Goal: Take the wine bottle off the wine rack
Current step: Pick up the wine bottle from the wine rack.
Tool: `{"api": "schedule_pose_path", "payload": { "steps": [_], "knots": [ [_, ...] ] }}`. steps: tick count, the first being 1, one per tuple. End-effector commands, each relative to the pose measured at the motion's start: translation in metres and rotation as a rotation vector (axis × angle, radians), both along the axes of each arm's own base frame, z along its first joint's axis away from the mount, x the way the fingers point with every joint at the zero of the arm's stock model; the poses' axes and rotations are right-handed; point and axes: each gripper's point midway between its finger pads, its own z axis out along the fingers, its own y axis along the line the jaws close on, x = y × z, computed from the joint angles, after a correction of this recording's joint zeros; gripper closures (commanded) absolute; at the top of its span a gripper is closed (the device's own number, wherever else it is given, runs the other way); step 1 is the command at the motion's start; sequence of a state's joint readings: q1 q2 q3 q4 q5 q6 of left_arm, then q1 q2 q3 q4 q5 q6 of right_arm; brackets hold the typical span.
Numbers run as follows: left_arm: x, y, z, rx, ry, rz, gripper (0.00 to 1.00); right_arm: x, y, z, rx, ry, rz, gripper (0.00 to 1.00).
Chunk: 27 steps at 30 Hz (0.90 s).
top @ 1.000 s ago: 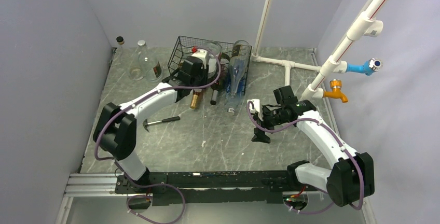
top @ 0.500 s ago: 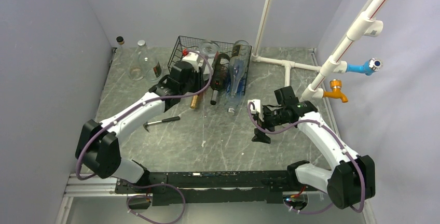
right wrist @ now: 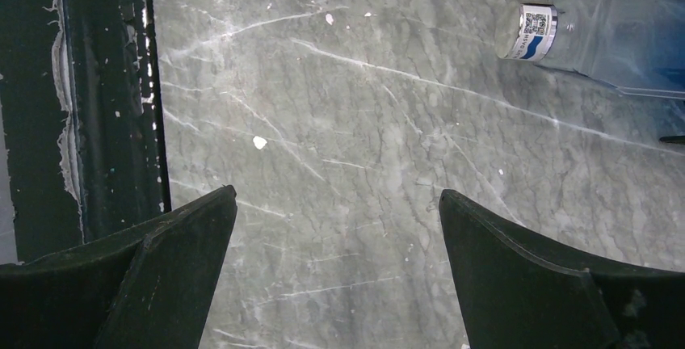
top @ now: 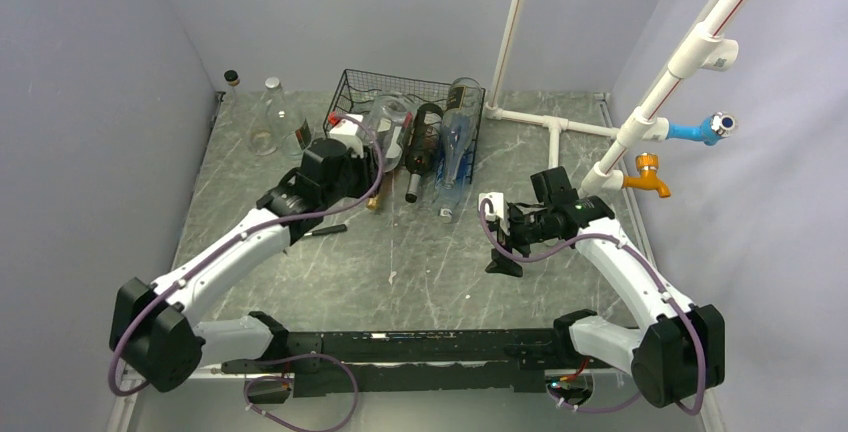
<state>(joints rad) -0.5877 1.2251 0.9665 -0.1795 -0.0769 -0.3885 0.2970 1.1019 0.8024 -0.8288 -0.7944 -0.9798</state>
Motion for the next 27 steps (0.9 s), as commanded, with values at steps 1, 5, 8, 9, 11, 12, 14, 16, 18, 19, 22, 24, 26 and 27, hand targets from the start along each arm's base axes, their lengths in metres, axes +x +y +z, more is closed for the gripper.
{"api": "schedule_pose_path", "payload": {
  "steps": [1, 5, 8, 9, 11, 12, 14, 16, 18, 19, 22, 24, 26, 27],
  "knots": [
    [-0.007, -0.006, 0.113, -0.253, -0.297, -0.031, 1.0, -0.003, 0.005, 0.008, 0.042, -0.032, 0.031, 0.0],
    [-0.024, -0.001, 0.111, -0.277, -0.277, -0.051, 1.0, -0.004, 0.005, 0.01, 0.047, -0.041, 0.036, 0.0],
    [-0.036, -0.001, 0.104, -0.282, -0.245, -0.077, 1.0, -0.004, 0.005, 0.011, 0.052, -0.044, 0.04, 0.0],
    [-0.04, -0.001, 0.102, -0.283, -0.237, -0.089, 1.0, -0.005, 0.005, 0.011, 0.053, -0.046, 0.043, 0.0],
    [-0.047, 0.0, 0.098, -0.282, -0.218, -0.106, 1.0, -0.005, 0.005, 0.011, 0.054, -0.051, 0.045, 0.0],
    [-0.05, -0.001, 0.097, -0.283, -0.211, -0.116, 1.0, -0.005, 0.005, 0.011, 0.055, -0.053, 0.045, 0.0],
    [-0.058, -0.001, 0.094, -0.284, -0.193, -0.138, 1.0, -0.006, 0.006, 0.013, 0.057, -0.059, 0.048, 0.0],
    [-0.065, -0.002, 0.092, -0.283, -0.178, -0.163, 1.0, -0.006, 0.006, 0.013, 0.061, -0.064, 0.05, 0.0],
    [-0.073, -0.003, 0.09, -0.28, -0.16, -0.191, 1.0, -0.006, 0.006, 0.013, 0.064, -0.066, 0.053, 0.0],
    [-0.077, -0.003, 0.089, -0.277, -0.15, -0.206, 1.0, -0.006, 0.006, 0.014, 0.064, -0.07, 0.056, 0.0],
    [-0.089, -0.006, 0.085, -0.274, -0.112, -0.256, 1.0, -0.007, 0.006, 0.015, 0.069, -0.075, 0.057, 0.0],
    [-0.098, -0.008, 0.081, -0.274, -0.079, -0.289, 1.0, -0.008, 0.007, 0.016, 0.073, -0.077, 0.06, 0.0],
    [-0.107, -0.01, 0.077, -0.273, -0.038, -0.317, 1.0, -0.008, 0.007, 0.017, 0.075, -0.081, 0.061, 0.0],
    [-0.112, -0.01, 0.074, -0.271, -0.016, -0.33, 1.0, -0.007, 0.007, 0.017, 0.076, -0.083, 0.061, 0.0]
  ]
}}
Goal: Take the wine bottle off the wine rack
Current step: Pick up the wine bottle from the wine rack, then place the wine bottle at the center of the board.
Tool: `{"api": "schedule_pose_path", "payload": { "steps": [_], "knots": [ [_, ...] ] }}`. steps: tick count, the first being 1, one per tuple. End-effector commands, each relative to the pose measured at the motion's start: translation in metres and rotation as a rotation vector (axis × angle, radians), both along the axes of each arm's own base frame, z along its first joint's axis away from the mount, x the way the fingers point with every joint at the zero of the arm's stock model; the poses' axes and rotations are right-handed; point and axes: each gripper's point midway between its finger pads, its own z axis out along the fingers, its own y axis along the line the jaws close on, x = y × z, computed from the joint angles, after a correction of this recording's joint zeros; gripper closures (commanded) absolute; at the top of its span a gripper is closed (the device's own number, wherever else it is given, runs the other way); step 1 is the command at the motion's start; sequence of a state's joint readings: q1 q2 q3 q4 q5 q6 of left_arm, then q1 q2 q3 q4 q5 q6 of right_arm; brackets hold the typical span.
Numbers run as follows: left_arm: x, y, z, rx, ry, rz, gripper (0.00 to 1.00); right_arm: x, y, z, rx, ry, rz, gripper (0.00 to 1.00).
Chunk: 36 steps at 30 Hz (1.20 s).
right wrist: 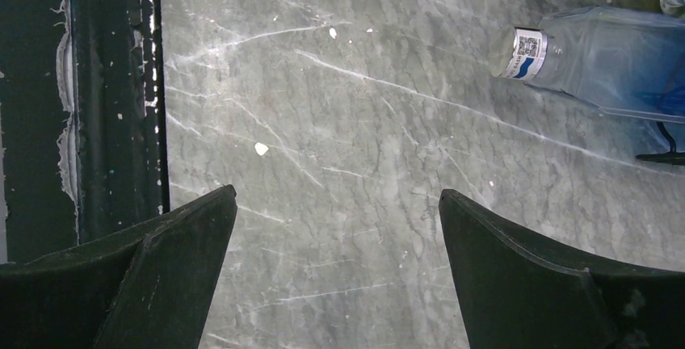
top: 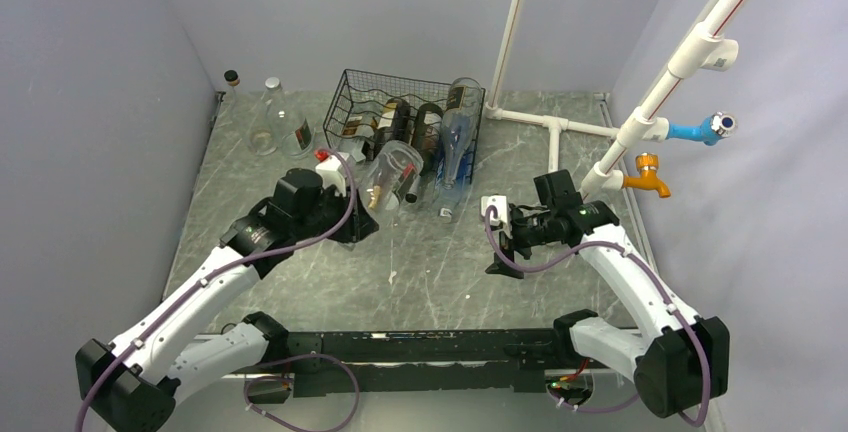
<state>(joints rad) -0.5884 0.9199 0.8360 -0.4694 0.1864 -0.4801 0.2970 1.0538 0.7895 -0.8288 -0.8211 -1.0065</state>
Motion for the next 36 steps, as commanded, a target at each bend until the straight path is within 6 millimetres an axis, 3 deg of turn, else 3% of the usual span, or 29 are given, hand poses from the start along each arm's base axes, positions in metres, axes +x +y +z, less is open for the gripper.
{"api": "schedule_pose_path", "payload": {
  "steps": [1, 15, 25, 36],
  "knots": [
    [-0.008, -0.023, 0.085, -0.2, -0.202, -0.121, 1.0, -0.003, 0.005, 0.01, 0.045, -0.037, 0.033, 0.0],
    [-0.052, -0.034, 0.055, -0.147, 0.058, -0.276, 1.0, -0.011, 0.012, 0.02, 0.103, -0.039, 0.082, 0.0],
    [-0.071, -0.059, 0.027, -0.106, 0.261, -0.361, 1.0, -0.009, 0.021, 0.02, 0.09, -0.099, 0.153, 0.0],
    [-0.082, -0.082, 0.006, -0.056, 0.438, -0.42, 1.0, -0.003, 0.053, 0.021, 0.073, -0.176, 0.281, 0.0]
  ]
}}
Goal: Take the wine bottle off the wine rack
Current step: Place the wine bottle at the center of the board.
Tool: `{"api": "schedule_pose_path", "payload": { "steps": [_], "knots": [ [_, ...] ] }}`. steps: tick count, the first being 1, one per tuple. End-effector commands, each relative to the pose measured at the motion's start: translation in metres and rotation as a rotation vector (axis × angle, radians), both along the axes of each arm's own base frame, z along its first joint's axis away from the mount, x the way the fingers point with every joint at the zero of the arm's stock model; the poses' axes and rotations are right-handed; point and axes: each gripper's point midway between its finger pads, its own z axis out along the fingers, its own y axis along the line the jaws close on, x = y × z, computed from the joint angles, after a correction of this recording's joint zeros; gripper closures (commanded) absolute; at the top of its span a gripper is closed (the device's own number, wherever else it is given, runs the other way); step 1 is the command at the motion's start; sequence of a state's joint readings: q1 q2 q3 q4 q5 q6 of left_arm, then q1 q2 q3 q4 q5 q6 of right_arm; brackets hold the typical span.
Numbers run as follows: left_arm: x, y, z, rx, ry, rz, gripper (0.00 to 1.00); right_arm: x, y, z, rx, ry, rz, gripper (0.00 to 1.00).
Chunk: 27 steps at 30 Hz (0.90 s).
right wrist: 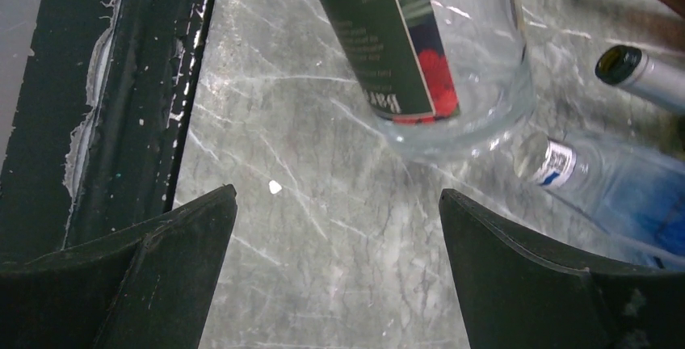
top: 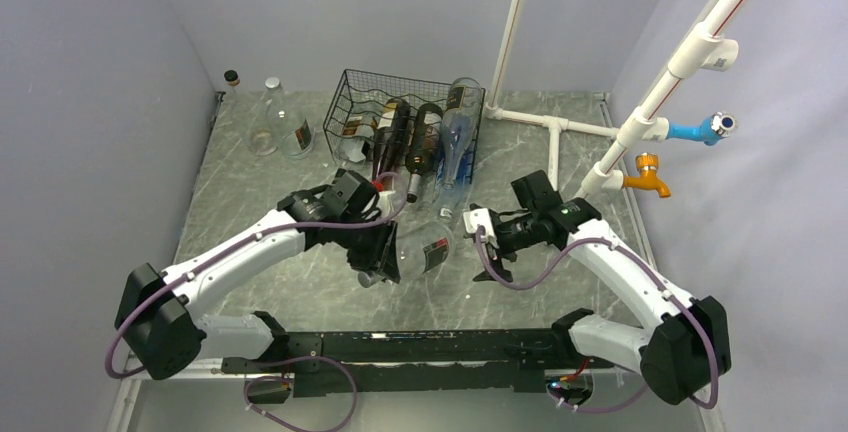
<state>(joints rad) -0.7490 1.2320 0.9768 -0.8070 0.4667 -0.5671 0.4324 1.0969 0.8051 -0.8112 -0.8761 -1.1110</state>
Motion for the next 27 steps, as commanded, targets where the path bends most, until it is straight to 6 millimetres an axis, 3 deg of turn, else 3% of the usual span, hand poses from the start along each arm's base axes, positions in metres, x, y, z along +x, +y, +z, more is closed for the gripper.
{"api": "schedule_pose_path", "payload": {
  "steps": [1, 10, 23, 27],
  "knots": [
    [0.011, -0.04, 0.059, -0.217, -0.089, -0.079, 1.0, 0.016, 0.026, 0.017, 0.048, -0.127, 0.071, 0.0],
    [0.008, -0.053, 0.048, -0.179, -0.006, -0.105, 1.0, 0.028, 0.049, 0.01, 0.045, -0.16, 0.065, 0.01],
    [0.003, -0.063, 0.043, -0.145, 0.042, -0.139, 1.0, 0.017, 0.06, -0.033, -0.024, -0.184, 0.088, 0.01],
    [0.002, -0.062, 0.044, -0.148, 0.043, -0.141, 0.94, 0.016, 0.059, -0.04, -0.041, -0.193, 0.094, 0.02]
  ]
}}
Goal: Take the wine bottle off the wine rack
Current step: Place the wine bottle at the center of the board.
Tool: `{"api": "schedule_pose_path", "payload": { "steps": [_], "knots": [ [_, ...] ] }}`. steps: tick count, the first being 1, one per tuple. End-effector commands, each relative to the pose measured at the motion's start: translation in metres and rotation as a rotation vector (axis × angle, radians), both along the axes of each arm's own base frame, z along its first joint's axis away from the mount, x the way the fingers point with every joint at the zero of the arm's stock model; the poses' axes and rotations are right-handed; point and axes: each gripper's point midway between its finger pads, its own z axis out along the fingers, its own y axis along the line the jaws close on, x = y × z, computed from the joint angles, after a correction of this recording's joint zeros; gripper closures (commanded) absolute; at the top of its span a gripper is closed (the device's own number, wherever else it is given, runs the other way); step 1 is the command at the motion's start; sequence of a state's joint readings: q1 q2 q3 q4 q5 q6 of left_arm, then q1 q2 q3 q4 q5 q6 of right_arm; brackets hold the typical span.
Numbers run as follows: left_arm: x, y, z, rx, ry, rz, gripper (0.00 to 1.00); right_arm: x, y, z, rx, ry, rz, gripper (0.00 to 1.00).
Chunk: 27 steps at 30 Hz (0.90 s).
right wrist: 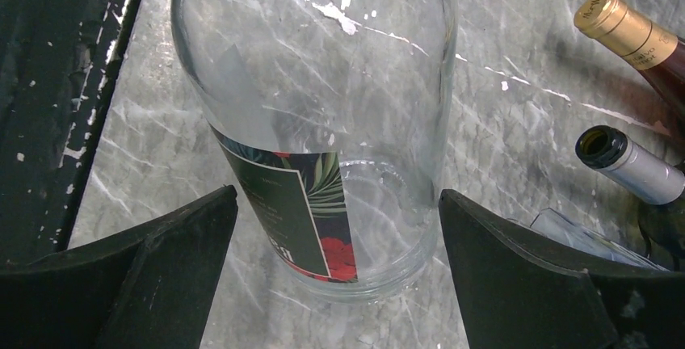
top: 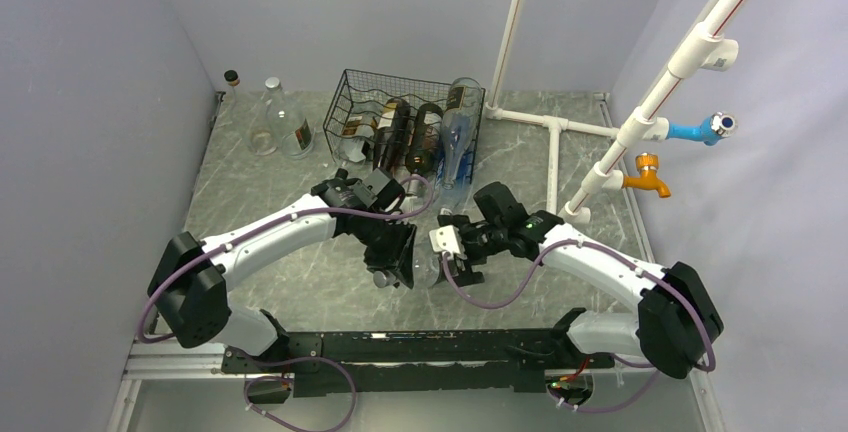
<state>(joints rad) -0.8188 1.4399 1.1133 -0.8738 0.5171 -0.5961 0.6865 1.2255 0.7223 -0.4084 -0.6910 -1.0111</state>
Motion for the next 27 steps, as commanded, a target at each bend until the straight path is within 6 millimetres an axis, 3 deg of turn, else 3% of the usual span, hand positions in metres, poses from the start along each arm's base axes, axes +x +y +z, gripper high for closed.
{"api": "schedule_pose_path", "payload": {
  "steps": [1, 8, 18, 27],
  "knots": [
    [0.0106, -0.0332, 0.0528, -0.225, -0.094, -0.063, 0.93, 0.0028, 0.0021, -0.0055, -0.007, -0.032, 0.0, 0.03],
    [0.0101, -0.0348, 0.054, -0.229, -0.081, -0.066, 0.74, 0.0003, 0.0027, -0.008, -0.01, -0.023, 0.008, 0.09],
    [0.0087, -0.0359, 0.0579, -0.233, -0.07, -0.074, 0.55, -0.0017, 0.004, -0.0115, -0.012, 0.007, 0.003, 0.11],
    [0.0084, -0.036, 0.0612, -0.236, -0.062, -0.08, 0.47, -0.003, 0.0043, -0.0125, -0.013, 0.02, 0.002, 0.11]
  ]
}}
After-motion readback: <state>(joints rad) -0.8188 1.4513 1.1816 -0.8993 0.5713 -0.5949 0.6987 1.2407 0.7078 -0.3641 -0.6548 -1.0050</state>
